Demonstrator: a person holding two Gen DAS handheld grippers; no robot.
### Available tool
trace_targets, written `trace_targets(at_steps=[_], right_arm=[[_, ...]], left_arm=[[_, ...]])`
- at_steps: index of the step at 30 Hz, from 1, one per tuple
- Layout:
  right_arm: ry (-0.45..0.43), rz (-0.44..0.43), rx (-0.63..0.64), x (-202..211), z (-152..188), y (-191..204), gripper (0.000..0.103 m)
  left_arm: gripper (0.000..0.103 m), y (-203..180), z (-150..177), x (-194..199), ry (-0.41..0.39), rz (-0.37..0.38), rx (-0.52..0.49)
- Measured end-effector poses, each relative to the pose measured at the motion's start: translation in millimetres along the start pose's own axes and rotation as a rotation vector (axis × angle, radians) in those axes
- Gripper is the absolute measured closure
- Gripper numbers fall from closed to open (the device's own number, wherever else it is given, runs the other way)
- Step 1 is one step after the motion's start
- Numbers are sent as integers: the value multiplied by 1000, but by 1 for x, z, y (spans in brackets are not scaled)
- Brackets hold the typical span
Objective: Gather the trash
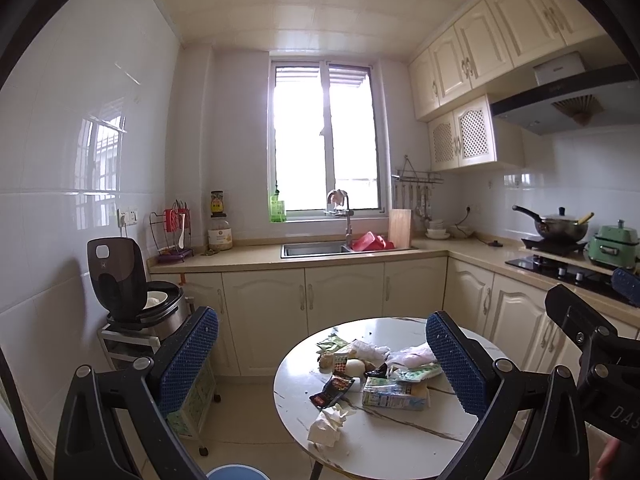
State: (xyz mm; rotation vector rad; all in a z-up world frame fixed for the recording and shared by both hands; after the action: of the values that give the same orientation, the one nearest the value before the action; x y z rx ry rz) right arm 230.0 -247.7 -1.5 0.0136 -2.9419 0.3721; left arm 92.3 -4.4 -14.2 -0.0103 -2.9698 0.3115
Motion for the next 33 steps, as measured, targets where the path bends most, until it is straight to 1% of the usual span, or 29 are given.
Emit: trace_targets(at_steps=[8,13,33], right_arm=[[4,1,-2,-3,2,-1,0],[13,-1,-6,-9,6,0,0],[59,-9,-32,-45,25,-6,0]], left_arm=[[1,0,1,-3,2,1,-1],[1,-1,4,-12,11,3,-4],[1,-10,18,-69,43,6,-18]])
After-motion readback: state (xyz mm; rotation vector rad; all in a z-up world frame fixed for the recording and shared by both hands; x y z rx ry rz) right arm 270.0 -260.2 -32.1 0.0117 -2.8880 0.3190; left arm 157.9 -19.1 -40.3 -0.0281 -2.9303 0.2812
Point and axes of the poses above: each gripper's, at about its wrist camera, not at the fingertips, and x roughly against the way its jaws point, y to its left, z to its underside, the point moved 10 cm from there along -x, roughly the way its jaws point, and after that the axes turned 13 degrees about x, right-handed, at the moved point
